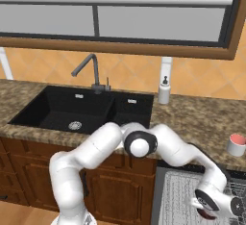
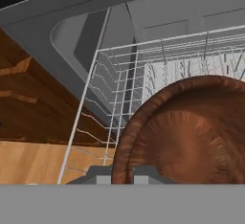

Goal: Pick up the cup and bowl from the counter, place them in the dishwasher, and close the dishwasher door.

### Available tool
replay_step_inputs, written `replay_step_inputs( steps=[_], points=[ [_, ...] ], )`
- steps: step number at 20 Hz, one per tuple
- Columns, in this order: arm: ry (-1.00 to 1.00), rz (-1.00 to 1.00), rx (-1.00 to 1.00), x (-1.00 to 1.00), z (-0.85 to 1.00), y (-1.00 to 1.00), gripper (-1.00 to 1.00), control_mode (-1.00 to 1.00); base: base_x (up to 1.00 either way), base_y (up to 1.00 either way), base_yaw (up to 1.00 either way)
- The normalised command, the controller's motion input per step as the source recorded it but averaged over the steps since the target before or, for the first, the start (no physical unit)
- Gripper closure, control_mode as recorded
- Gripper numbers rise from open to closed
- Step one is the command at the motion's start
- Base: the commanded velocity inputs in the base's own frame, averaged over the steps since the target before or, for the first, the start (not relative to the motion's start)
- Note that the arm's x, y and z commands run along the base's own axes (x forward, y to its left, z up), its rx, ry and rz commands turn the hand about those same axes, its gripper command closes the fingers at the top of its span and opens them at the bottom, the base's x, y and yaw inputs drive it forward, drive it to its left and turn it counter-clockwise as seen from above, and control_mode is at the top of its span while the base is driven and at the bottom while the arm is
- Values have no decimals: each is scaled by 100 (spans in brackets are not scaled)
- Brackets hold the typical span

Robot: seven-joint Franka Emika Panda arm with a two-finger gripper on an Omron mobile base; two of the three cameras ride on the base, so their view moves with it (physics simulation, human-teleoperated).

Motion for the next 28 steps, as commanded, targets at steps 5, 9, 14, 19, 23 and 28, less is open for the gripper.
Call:
replay_step_inputs(
  steps=[5, 9, 14, 19, 23, 28],
  points=[
    [2, 0, 0, 53, -73, 0, 100, -100, 0, 0, 0],
    [0, 0, 2, 20, -60, 0, 100, -100, 0, 0, 0],
    [5, 0, 3, 6, -38, 0, -100, -100, 0, 0, 0],
    [6, 0, 0, 2, -13, 0, -100, -100, 0, 0, 0],
    [8, 0, 0, 0, -1, -1, -100, -100, 0, 0, 0],
    [9, -5, -13, -3, 25, 0, -100, -100, 0, 0, 0]
  ],
)
